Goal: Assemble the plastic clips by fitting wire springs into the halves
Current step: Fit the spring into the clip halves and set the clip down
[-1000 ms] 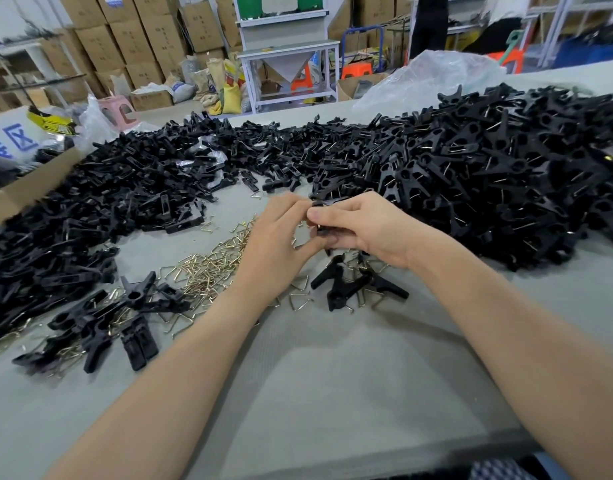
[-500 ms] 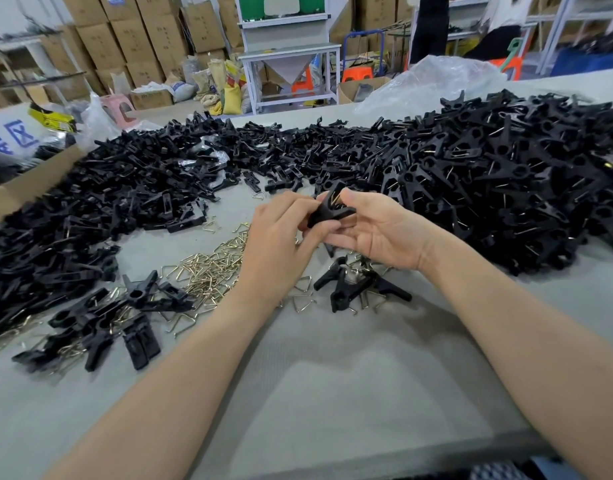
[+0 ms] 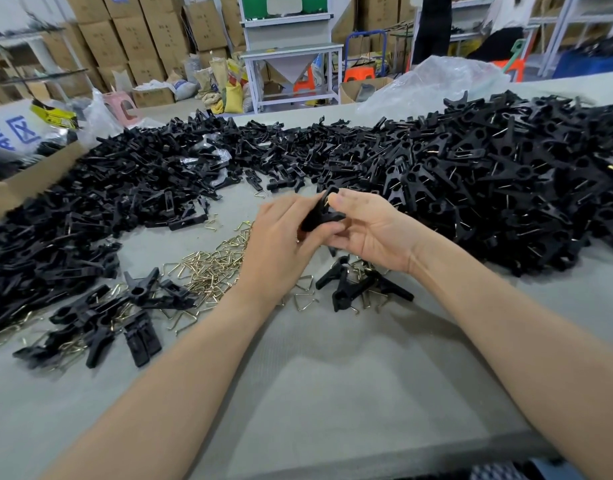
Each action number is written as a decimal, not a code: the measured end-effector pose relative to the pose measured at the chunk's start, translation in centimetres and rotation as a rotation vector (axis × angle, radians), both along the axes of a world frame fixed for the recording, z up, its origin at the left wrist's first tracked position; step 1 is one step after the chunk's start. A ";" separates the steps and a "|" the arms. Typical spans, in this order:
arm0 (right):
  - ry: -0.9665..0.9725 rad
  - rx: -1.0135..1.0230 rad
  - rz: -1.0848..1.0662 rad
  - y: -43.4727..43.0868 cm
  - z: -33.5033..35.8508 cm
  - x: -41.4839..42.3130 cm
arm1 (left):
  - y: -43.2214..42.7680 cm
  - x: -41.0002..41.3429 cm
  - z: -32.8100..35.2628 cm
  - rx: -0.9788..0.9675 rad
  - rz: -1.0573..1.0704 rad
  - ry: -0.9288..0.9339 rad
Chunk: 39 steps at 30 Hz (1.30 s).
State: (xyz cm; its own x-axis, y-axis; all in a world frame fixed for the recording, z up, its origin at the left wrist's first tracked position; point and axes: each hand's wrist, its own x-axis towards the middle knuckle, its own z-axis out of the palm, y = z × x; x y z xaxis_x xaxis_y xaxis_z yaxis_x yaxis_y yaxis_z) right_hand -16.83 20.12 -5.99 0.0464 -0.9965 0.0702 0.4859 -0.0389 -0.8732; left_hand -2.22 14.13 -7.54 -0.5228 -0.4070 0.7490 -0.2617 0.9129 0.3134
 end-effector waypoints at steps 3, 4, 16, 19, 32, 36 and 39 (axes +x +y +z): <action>0.013 -0.009 -0.022 0.0 0.2 0.4 | 0.1 -0.1 0.1 0.000 -0.009 0.016; 0.027 -0.008 -0.035 0.0 0.3 0.4 | 0.1 -0.1 0.1 -0.007 -0.015 0.025; -0.033 0.037 0.036 0.3 0.0 0.3 | 0.3 -0.3 -0.1 -0.056 -0.038 0.127; -0.135 0.063 0.134 0.6 -0.2 -0.1 | 0.5 -0.3 0.2 -0.075 -0.042 0.107; -0.267 -0.013 0.229 0.8 -0.1 -1.1 | 1.9 -0.6 0.8 0.163 -0.085 0.214; -0.218 0.033 0.259 0.7 -0.2 -1.0 | 2.0 -0.6 0.9 0.157 0.009 0.179; -0.247 0.037 0.230 0.6 -0.4 -0.6 | 1.9 -0.6 1.2 0.120 0.018 0.172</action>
State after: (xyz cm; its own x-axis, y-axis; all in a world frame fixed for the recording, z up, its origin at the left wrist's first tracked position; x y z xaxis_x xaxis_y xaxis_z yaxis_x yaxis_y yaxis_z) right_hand -17.48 20.72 -6.41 0.2563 -0.9640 0.0710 0.6752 0.1260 -0.7267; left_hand -2.79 16.05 -6.34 -0.3833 -0.5065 0.7723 -0.2112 0.8621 0.4606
